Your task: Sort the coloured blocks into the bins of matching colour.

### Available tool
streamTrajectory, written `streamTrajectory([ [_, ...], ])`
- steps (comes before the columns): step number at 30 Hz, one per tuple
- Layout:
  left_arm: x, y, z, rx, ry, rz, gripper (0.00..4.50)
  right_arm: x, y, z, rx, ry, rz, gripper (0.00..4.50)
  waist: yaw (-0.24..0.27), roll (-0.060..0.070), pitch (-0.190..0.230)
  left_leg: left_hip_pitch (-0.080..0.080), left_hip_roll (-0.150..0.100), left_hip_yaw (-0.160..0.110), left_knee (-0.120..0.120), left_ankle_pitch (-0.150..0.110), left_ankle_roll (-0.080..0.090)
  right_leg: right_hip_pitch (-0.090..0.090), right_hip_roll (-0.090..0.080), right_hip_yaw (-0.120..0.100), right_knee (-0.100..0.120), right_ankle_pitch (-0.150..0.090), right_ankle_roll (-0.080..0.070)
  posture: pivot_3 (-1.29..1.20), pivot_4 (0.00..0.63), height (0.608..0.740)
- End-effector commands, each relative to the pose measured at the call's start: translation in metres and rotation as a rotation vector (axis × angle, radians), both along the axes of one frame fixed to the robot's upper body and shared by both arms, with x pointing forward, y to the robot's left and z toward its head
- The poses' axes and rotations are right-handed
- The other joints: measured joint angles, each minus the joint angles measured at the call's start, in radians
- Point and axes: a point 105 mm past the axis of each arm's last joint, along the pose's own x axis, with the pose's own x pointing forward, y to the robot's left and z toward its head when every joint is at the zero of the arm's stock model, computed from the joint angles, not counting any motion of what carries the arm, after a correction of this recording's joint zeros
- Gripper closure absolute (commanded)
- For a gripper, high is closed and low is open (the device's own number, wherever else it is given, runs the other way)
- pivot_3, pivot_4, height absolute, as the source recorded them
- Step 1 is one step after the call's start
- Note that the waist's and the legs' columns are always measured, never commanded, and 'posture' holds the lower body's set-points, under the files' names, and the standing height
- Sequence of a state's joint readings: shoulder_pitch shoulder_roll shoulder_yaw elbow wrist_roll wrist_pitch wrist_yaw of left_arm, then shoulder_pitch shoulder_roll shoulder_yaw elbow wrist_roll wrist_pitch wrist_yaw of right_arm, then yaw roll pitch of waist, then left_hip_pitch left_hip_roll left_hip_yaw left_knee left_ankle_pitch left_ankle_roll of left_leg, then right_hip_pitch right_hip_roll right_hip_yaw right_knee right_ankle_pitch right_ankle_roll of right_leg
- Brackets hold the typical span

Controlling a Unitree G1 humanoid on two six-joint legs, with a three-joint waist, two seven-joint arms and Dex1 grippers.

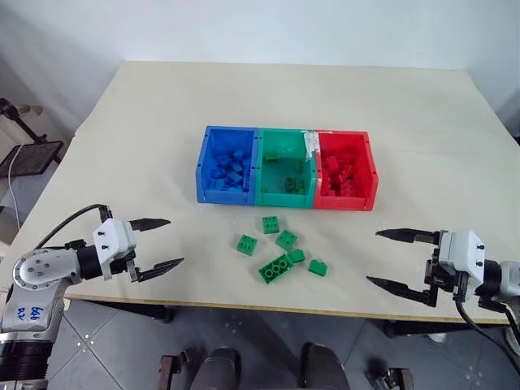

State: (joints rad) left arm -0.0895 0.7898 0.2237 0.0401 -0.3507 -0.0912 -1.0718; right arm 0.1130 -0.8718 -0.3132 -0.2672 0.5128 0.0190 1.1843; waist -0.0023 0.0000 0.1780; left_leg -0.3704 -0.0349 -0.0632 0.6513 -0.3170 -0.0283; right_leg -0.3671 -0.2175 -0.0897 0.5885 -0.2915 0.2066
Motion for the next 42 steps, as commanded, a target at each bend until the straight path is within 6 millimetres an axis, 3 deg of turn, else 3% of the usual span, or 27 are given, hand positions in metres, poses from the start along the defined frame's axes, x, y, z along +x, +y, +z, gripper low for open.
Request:
streamTrajectory([
  [1,0.001,-0.015,0.012,-0.027,-0.018,-0.050,0.00,-0.004,0.008,0.001,0.014,-0.020,0.019,0.02,0.001,0.000,0.000,0.000,0.000,0.000,0.000,0.000,0.000,0.000,0.000,0.000,0.000,0.000,0.000,0.00,0.150,0.740],
  [5,0.002,-0.037,0.019,-0.066,0.026,-0.112,0.00,-0.006,0.006,0.000,0.022,-0.015,-0.012,0.02,0.004,0.000,0.000,0.000,0.000,0.000,0.001,-0.001,0.000,0.001,0.000,0.000,0.000,0.000,0.000,0.00,0.150,0.740],
  [8,-0.002,-0.072,0.028,-0.089,0.080,-0.243,0.00,-0.010,0.001,-0.001,0.028,-0.014,-0.055,0.02,0.015,0.000,0.000,0.000,0.000,-0.001,0.002,-0.001,0.000,0.001,0.000,-0.001,0.000,0.000,0.000,0.00,0.150,0.740],
  [10,0.001,-0.106,0.018,0.119,0.091,-0.343,0.00,-0.016,-0.009,0.000,0.017,-0.014,-0.092,0.02,0.018,-0.001,0.000,0.000,0.000,-0.001,0.003,-0.002,0.001,0.002,0.000,0.000,0.000,0.000,0.000,0.00,0.150,0.740],
  [13,0.006,-0.156,0.023,0.179,0.091,-0.439,0.00,-0.027,-0.022,0.002,0.001,-0.005,-0.143,0.02,0.034,-0.001,0.000,0.000,-0.001,-0.001,0.005,-0.002,0.001,0.004,0.000,-0.001,-0.001,0.000,0.000,0.00,0.150,0.740],
  [19,0.007,-0.215,0.008,0.268,0.190,-0.575,0.00,-0.052,-0.044,-0.010,-0.055,0.040,-0.258,0.02,0.023,-0.002,0.000,0.000,0.000,0.001,0.007,-0.006,0.003,0.006,0.001,-0.002,-0.004,0.000,0.001,0.00,0.150,0.740],
  [22,0.005,-0.233,-0.002,0.330,0.213,-0.621,0.00,-0.060,-0.044,-0.011,-0.051,0.042,-0.291,0.02,0.024,-0.002,0.000,0.000,0.000,0.003,0.008,-0.006,0.003,0.006,0.001,-0.002,-0.006,0.000,0.001,0.00,0.150,0.740],
  [29,0.014,-0.271,-0.003,0.334,0.193,-0.623,0.00,-0.068,-0.030,-0.011,-0.023,0.031,-0.323,0.02,0.030,-0.003,0.001,-0.001,0.000,0.004,0.010,-0.007,0.004,0.006,0.000,-0.001,-0.006,0.000,0.001,0.00,0.150,0.740],
  [37,0.014,-0.283,-0.015,0.407,0.174,-0.645,0.00,-0.064,-0.016,-0.008,-0.006,0.009,-0.322,0.02,0.029,-0.003,0.001,-0.001,0.001,0.004,0.011,-0.007,0.005,0.006,0.001,-0.001,-0.006,0.000,0.001,0.00,0.150,0.740],
  [42,0.011,-0.282,-0.021,0.430,0.183,-0.667,1.15,-0.062,-0.013,-0.007,-0.011,0.005,-0.309,0.00,0.030,-0.003,0.001,-0.001,0.000,0.004,0.011,-0.007,0.005,0.006,0.000,-0.001,-0.006,0.000,0.001,0.00,0.150,0.740],
])
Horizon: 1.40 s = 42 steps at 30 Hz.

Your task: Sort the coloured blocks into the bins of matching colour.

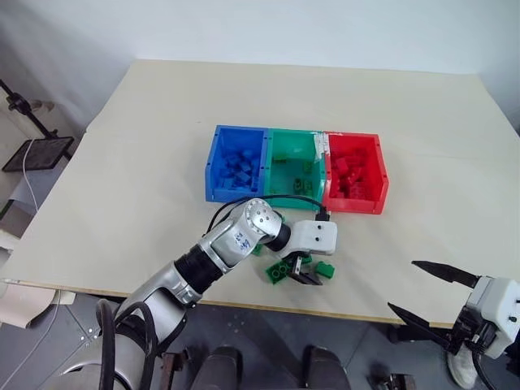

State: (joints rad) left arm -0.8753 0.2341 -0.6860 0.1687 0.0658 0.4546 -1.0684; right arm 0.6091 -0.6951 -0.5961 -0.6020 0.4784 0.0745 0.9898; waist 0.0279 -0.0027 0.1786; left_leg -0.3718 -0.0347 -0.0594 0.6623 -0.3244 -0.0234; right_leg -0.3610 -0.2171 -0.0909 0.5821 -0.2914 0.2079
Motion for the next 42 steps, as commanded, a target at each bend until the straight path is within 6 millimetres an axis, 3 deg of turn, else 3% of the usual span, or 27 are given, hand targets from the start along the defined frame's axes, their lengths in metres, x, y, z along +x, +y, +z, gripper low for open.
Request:
streamTrajectory([
  [1,-0.006,-0.006,0.004,-0.007,-0.025,-0.052,1.48,0.000,0.006,0.007,-0.014,-0.026,0.022,0.00,0.000,0.000,0.000,0.000,0.000,0.000,0.000,0.000,0.000,0.000,0.000,0.000,0.000,0.000,0.000,0.00,0.150,0.740],
  [7,-0.008,-0.007,0.004,-0.032,-0.020,-0.055,3.46,0.002,0.009,0.006,-0.012,-0.023,0.034,0.00,0.000,0.000,0.000,0.000,0.000,0.000,0.000,0.000,0.000,0.000,0.000,0.000,0.000,0.000,0.000,0.00,0.150,0.740],
  [8,-0.008,-0.008,0.005,-0.040,-0.020,-0.055,3.58,0.003,0.009,0.006,-0.012,-0.022,0.035,0.00,0.000,0.000,0.000,0.000,0.000,0.000,0.000,0.000,0.000,0.000,0.000,0.000,0.000,0.000,0.000,0.00,0.150,0.740],
  [13,0.000,-0.009,0.014,-0.120,-0.019,-0.001,3.58,0.005,0.008,0.005,-0.009,-0.022,0.038,0.00,0.000,0.000,0.000,0.000,0.000,0.000,0.000,0.000,0.000,0.000,0.000,0.000,0.000,0.000,0.000,0.00,0.150,0.740],
  [18,0.009,-0.003,0.045,-0.314,-0.026,0.053,3.58,0.011,0.013,0.010,0.041,-0.050,0.038,0.00,-0.002,0.000,0.000,0.000,0.000,0.000,0.000,0.000,0.000,0.000,0.000,0.000,0.000,0.000,0.000,0.00,0.150,0.740],
  [24,0.046,0.045,0.104,-0.717,-0.055,0.352,3.58,0.030,0.023,0.028,0.197,-0.164,-0.029,0.00,-0.003,0.001,0.000,0.001,0.001,-0.001,0.001,0.000,0.000,0.000,0.000,0.000,0.002,0.000,0.000,0.00,0.150,0.740],
  [27,0.068,0.064,0.112,-0.745,-0.146,0.493,3.58,0.037,0.021,0.034,0.236,-0.220,-0.084,0.00,-0.001,0.001,0.000,0.001,0.000,-0.001,0.001,0.000,0.000,0.000,0.000,0.000,0.002,0.000,0.000,0.00,0.150,0.740],
  [30,0.083,0.070,0.114,-0.747,-0.158,0.558,3.58,0.044,0.020,0.039,0.253,-0.267,-0.116,0.00,0.003,0.000,0.000,0.001,0.000,-0.001,0.001,0.000,0.000,0.000,0.000,0.000,0.002,0.001,0.001,0.00,0.150,0.740],
  [37,0.094,0.054,0.112,-0.742,-0.116,0.498,3.58,0.048,0.027,0.037,0.247,-0.253,-0.085,0.00,-0.002,0.000,0.000,0.000,-0.001,-0.001,0.001,0.000,0.000,0.000,0.000,0.000,0.002,0.001,0.001,0.00,0.150,0.740],
  [42,0.107,0.065,0.115,-0.729,-0.137,0.538,1.92,0.050,0.030,0.038,0.243,-0.258,-0.068,0.00,-0.007,0.000,0.000,0.001,0.000,-0.001,0.000,0.000,0.000,0.000,0.000,0.000,0.002,0.001,0.001,0.00,0.150,0.740],
])
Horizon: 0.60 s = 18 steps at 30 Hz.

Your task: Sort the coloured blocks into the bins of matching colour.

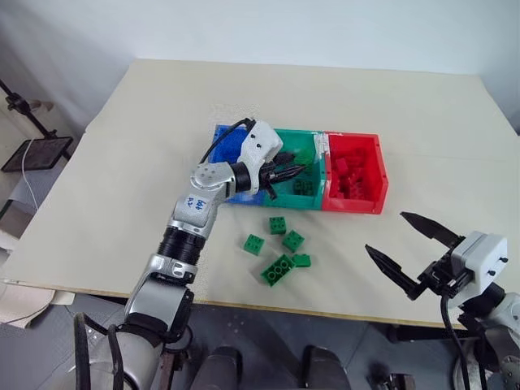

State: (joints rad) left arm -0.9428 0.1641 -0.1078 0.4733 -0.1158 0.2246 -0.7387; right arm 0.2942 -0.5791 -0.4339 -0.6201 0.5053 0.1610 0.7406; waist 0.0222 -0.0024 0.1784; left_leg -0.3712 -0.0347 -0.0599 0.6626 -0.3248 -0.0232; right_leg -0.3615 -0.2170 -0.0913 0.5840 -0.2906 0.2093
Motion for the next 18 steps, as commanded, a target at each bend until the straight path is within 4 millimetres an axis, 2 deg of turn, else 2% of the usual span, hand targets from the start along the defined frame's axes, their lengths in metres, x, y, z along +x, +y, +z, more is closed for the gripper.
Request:
streamTrajectory([
  [1,0.003,0.012,0.016,-0.001,-0.063,0.014,1.59,0.001,0.003,0.004,-0.009,-0.018,0.014,0.00,-0.002,0.000,0.000,0.000,0.000,0.000,0.000,0.000,0.000,0.000,0.000,0.000,0.000,0.000,0.000,0.00,0.150,0.740],
  [3,0.003,0.022,0.014,0.018,-0.073,0.019,0.98,0.002,0.004,0.003,-0.009,-0.018,0.021,0.00,-0.003,0.000,0.000,0.000,0.000,0.000,0.000,0.000,0.000,0.000,0.000,0.000,0.001,0.000,0.000,0.00,0.150,0.740],
  [6,-0.011,0.044,0.008,0.047,-0.097,-0.044,0.03,0.004,0.007,0.002,-0.012,-0.017,0.043,0.00,-0.004,0.000,0.000,0.001,0.000,0.000,0.000,0.000,0.000,0.000,0.000,0.000,0.001,0.000,0.000,0.00,0.150,0.740],
  [9,-0.027,0.075,0.001,0.082,-0.110,-0.085,0.03,0.005,0.010,0.002,-0.028,-0.010,0.083,0.00,-0.007,0.000,0.000,0.001,0.000,0.000,0.000,0.000,0.000,0.000,0.000,0.000,0.002,0.000,0.000,0.00,0.150,0.740],
  [12,-0.045,0.120,-0.011,0.140,-0.105,-0.092,0.03,0.004,0.016,-0.002,-0.067,0.014,0.152,0.00,-0.017,0.000,0.000,0.001,0.001,0.000,0.000,0.000,0.000,-0.001,0.000,0.000,0.002,0.000,0.000,0.00,0.150,0.740],
  [14,-0.052,0.136,-0.014,0.145,-0.092,-0.081,0.03,0.004,0.018,-0.004,-0.084,0.026,0.180,0.00,-0.021,0.000,0.000,0.001,0.001,0.000,-0.001,0.000,0.000,-0.001,0.000,0.000,0.002,0.000,0.000,0.00,0.150,0.740],
  [15,-0.054,0.147,-0.015,0.135,-0.071,-0.063,0.03,0.003,0.019,-0.005,-0.095,0.032,0.197,0.00,-0.018,0.000,0.000,0.001,0.001,0.000,0.000,0.000,0.000,-0.001,0.000,0.000,0.002,0.000,0.000,0.00,0.150,0.740],
  [18,-0.063,0.199,-0.023,0.150,-0.006,0.077,0.03,0.005,0.024,-0.011,-0.138,0.058,0.264,0.00,-0.020,0.000,0.000,0.001,0.001,-0.001,0.000,0.000,0.000,0.000,0.000,0.000,0.002,0.000,0.000,0.00,0.150,0.740],
])
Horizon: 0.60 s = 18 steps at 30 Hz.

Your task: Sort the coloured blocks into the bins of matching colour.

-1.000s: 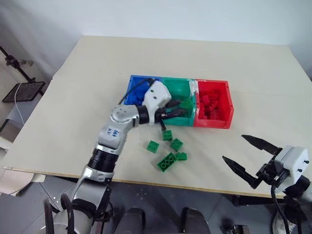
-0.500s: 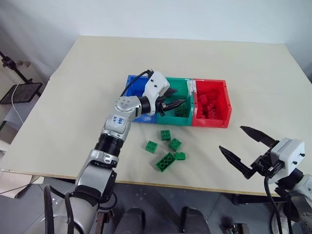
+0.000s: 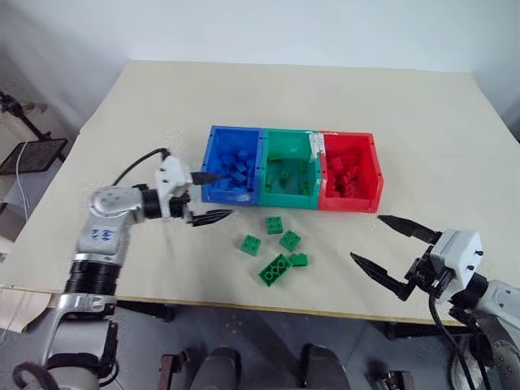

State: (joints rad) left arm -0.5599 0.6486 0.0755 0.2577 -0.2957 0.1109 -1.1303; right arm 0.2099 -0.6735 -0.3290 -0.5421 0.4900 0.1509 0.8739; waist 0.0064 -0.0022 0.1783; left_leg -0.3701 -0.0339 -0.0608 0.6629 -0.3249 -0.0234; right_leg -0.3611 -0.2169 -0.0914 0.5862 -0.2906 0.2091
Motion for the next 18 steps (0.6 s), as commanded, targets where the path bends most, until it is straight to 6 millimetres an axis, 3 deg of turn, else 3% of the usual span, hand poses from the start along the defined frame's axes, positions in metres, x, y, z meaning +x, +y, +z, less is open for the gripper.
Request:
streamTrajectory([
  [1,-0.013,0.042,0.006,0.005,0.003,0.097,0.03,-0.001,0.006,0.000,-0.047,-0.007,0.079,0.00,-0.006,0.000,0.000,0.000,0.000,0.000,0.000,0.000,0.000,0.000,0.000,0.000,0.000,0.000,0.000,0.00,0.150,0.740],
  [3,-0.022,0.043,0.000,0.070,0.021,0.065,0.03,0.002,0.005,-0.001,-0.054,-0.006,0.087,0.00,-0.008,0.000,0.000,0.001,0.001,0.000,-0.001,0.000,-0.001,-0.001,0.000,0.000,0.000,0.000,0.000,0.00,0.150,0.740],
  [6,-0.032,0.020,0.002,0.088,0.029,-0.023,0.03,0.006,0.001,0.000,-0.059,-0.007,0.088,0.00,0.008,0.000,0.000,0.000,0.000,0.000,0.000,0.000,-0.001,0.000,0.000,0.000,0.000,0.000,0.000,0.00,0.150,0.740],
  [10,-0.048,-0.024,-0.002,0.150,0.048,-0.181,0.03,0.006,-0.007,-0.002,-0.086,0.000,0.078,0.00,0.019,0.000,0.000,0.000,0.000,0.000,0.001,-0.002,0.000,0.001,0.000,0.000,0.000,0.000,0.000,0.00,0.150,0.740],
  [13,-0.058,-0.070,-0.007,0.179,0.072,-0.285,0.03,0.004,-0.018,-0.004,-0.101,0.012,0.045,0.00,0.019,0.000,0.000,0.000,0.000,0.000,0.001,-0.002,0.000,0.000,0.000,0.000,0.000,0.000,0.000,0.00,0.150,0.740],
  [18,-0.054,-0.123,-0.022,0.239,0.149,-0.291,0.03,-0.007,-0.032,-0.009,-0.126,0.039,-0.016,0.00,0.019,0.000,0.000,0.000,0.000,0.001,0.002,-0.002,0.000,0.000,0.000,0.000,0.000,0.000,0.000,0.00,0.150,0.740],
])
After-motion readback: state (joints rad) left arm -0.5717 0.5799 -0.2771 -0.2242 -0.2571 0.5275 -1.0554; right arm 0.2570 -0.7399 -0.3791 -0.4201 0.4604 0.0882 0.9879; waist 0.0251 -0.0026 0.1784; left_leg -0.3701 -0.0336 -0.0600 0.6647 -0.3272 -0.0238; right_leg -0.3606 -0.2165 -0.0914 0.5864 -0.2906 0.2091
